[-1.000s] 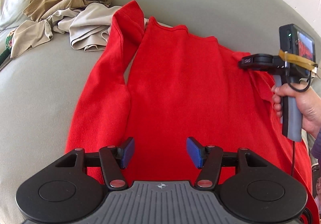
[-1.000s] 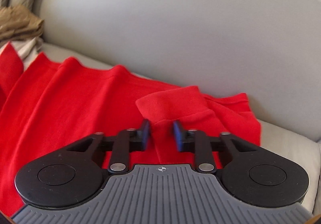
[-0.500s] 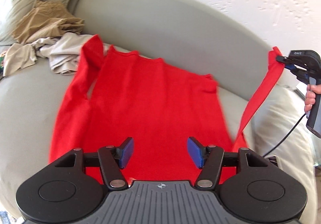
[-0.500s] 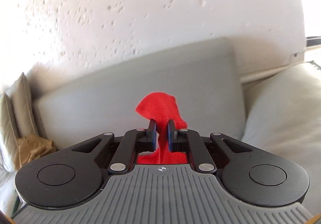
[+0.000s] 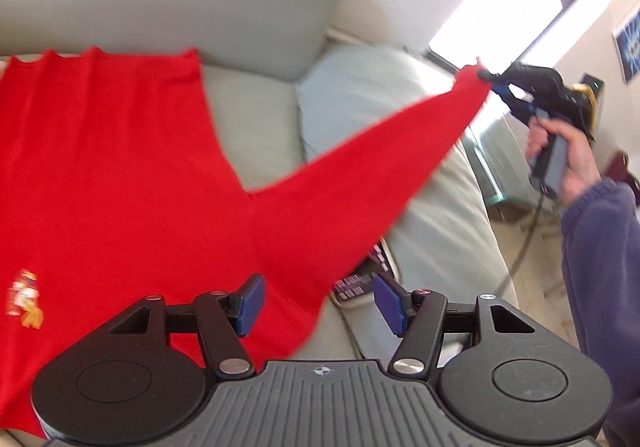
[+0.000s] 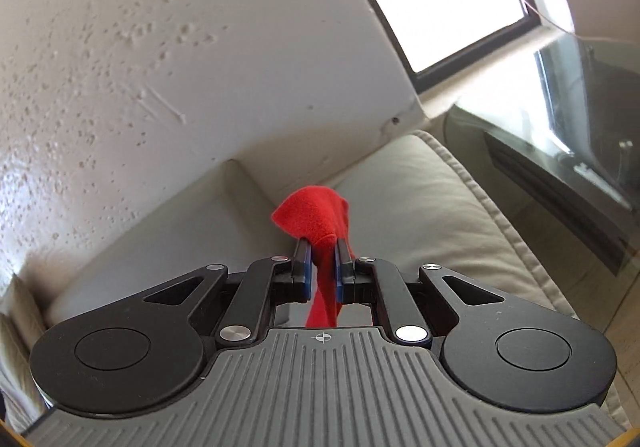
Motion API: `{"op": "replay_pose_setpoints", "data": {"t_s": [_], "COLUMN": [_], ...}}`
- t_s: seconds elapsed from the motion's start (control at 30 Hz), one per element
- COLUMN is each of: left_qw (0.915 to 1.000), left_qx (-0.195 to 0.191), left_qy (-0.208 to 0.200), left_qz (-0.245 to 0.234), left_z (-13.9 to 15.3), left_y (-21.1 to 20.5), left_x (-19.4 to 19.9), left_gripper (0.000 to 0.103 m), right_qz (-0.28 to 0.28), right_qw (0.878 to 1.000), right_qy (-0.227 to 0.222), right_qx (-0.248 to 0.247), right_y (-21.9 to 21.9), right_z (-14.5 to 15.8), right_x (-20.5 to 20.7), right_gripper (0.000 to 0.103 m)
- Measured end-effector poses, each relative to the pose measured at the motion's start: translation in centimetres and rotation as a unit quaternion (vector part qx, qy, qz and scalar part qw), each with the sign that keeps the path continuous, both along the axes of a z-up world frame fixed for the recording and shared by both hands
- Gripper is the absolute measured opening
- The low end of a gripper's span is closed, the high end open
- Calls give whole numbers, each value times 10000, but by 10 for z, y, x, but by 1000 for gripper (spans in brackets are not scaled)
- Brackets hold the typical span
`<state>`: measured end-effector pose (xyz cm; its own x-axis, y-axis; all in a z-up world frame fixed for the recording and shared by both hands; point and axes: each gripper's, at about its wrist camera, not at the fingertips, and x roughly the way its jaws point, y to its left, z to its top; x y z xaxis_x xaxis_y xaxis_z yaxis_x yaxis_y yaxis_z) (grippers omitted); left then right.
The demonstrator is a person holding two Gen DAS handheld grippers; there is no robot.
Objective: Fold clothes
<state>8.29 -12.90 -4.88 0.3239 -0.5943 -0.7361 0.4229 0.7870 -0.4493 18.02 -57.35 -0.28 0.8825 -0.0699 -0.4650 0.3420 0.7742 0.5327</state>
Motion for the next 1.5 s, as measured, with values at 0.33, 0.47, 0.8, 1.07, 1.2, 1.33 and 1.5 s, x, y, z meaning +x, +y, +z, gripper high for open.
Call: {"op": "replay_pose_setpoints", "data": {"t_s": [0.33, 0.47, 0.8, 1.07, 1.2, 1.33, 1.5], "left_qw": [9957, 9916, 9935, 9966, 9959, 9959, 9961], "left_qx": [586, 1058, 939, 346, 425, 438, 630], "left_qy": [94, -260, 241, 526, 501, 387, 21], "left_qz": [-706, -691, -589, -540, -623, -695, -623], "left_z": [-31, -49, -84, -99, -100, -87, -62], "left_y": [-43, -39, -20, -11, -13, -2, 26], "left_x": [-8, -8, -2, 11, 9, -1, -25], "left_gripper": [58, 54, 52, 52, 52, 52, 52], "right_qz": [-998, -620, -1101, -1224, -1402, -1382, -657], "right_qw": [9902, 9925, 9808, 9882, 9774, 9816, 9936], "right_qy": [616, 757, 956, 721, 1577, 1315, 904], "right_qx": [763, 734, 1293, -565, -158, 16, 151], "right_y": [-66, -62, -54, -32, -40, -22, 30], "right_z": [-65, -70, -113, -75, -89, -74, -33], "right_x": [-21, -30, -18, 13, 27, -3, -49], "right_gripper": [61, 59, 47, 5, 30, 57, 59]}}
